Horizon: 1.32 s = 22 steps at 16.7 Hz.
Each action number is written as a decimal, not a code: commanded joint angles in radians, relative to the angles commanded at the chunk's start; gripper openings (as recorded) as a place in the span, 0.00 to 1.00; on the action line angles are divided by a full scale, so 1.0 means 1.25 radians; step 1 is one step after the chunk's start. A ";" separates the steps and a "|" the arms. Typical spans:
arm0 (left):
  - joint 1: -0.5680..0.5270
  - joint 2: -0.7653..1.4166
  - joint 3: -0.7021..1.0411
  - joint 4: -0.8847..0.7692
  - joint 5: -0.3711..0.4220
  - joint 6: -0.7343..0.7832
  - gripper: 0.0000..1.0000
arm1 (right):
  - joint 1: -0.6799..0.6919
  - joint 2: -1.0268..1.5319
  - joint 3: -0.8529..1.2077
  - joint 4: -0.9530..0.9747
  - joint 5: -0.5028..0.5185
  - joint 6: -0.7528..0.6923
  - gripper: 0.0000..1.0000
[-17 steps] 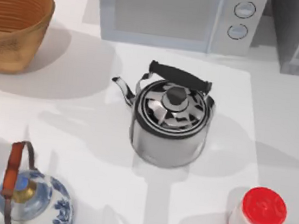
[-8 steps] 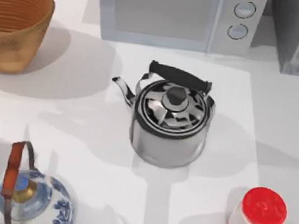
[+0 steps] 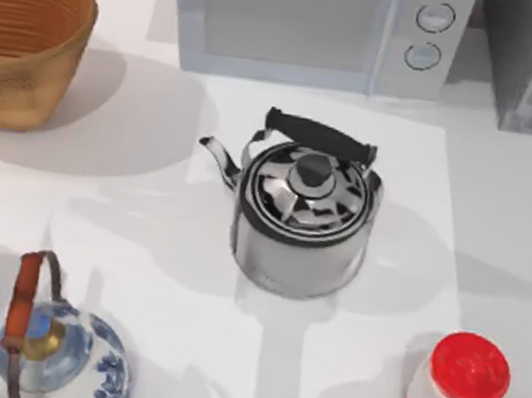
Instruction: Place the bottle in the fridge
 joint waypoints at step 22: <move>0.000 0.000 0.000 0.000 0.000 0.000 1.00 | 0.362 -0.749 -0.277 0.107 0.635 0.546 0.01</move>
